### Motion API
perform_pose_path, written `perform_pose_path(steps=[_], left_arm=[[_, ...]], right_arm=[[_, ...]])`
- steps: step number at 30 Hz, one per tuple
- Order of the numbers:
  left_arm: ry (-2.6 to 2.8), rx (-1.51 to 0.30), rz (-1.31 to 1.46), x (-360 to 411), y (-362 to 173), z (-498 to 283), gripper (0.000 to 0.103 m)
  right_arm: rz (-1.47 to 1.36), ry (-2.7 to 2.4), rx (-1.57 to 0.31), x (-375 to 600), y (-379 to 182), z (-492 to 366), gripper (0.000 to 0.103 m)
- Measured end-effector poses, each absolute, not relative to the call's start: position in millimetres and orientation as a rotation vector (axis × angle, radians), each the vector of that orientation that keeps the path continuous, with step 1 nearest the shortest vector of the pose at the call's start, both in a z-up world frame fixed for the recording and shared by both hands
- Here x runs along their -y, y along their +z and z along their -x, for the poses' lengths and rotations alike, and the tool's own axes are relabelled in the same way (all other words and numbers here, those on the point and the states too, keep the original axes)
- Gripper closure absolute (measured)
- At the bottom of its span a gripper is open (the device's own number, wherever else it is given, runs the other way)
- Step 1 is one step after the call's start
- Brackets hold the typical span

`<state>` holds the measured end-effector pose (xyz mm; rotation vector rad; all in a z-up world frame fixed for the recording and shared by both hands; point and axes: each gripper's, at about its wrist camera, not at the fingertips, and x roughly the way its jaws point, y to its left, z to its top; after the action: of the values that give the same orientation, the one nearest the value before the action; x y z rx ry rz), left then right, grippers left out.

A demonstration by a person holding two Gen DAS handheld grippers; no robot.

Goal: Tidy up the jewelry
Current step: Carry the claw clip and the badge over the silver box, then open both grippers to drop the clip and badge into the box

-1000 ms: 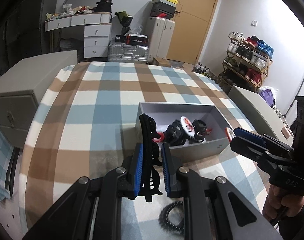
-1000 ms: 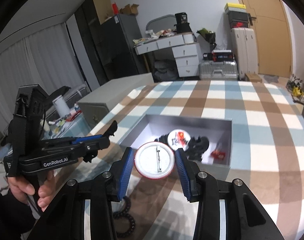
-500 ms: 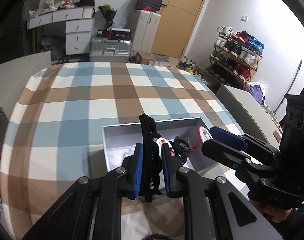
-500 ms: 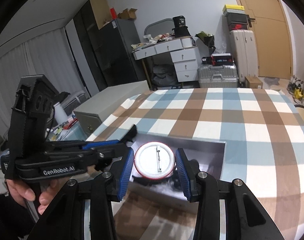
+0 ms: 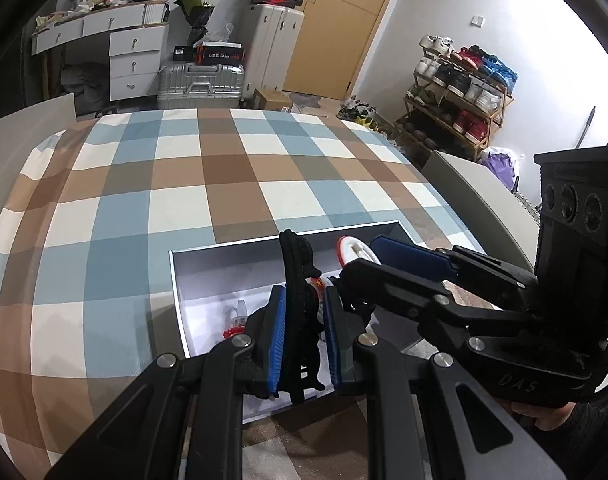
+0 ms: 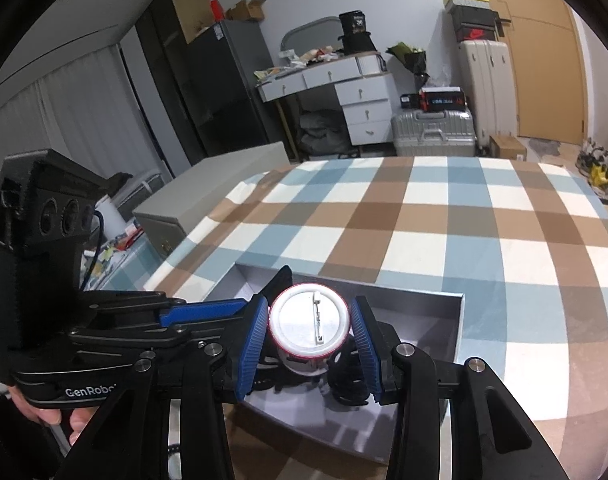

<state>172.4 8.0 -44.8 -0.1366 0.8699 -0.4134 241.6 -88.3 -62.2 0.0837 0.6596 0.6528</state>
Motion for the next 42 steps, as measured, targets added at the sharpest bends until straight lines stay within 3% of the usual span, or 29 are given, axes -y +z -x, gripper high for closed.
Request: perform_pose_path(steps=[7, 10, 11, 16, 31, 34, 39, 41, 42], left_arm=[[-0.389, -0.883, 0.168, -13, -47, -175, 0.088], [-0.389, -0.882, 0.188, -16, -47, -174, 0.067], [-0.387, -0.873, 0.191, -16, -46, -172, 0.065], [-0.371, -0.841, 0.172, -17, -41, -166, 0.064], [-0.279, -0.806, 0.118, -19, -35, -149, 0.062], [-0.259, -0.795, 0.122, -22, -32, -143, 0.038], [-0.222, -0.766, 0.124, -28, -28, -129, 0.031], [-0.207, -0.76, 0.135, -31, -30, -122, 0.02], [-0.198, -0.76, 0.142, -34, -31, -118, 0.02]], right_arm=[[-0.12, 0.64, -0.661, 94, -64, -244, 0.06], [-0.12, 0.638, -0.663, 93, -64, -243, 0.059], [-0.116, 0.632, -0.661, 94, -63, -242, 0.059], [-0.135, 0.618, -0.637, 100, -58, -235, 0.059], [-0.116, 0.54, -0.587, 114, -47, -206, 0.04], [-0.113, 0.54, -0.577, 115, -44, -199, 0.037], [-0.087, 0.561, -0.558, 115, -41, -178, 0.028], [-0.073, 0.582, -0.561, 113, -43, -165, 0.025], [-0.061, 0.593, -0.562, 113, -46, -159, 0.024]])
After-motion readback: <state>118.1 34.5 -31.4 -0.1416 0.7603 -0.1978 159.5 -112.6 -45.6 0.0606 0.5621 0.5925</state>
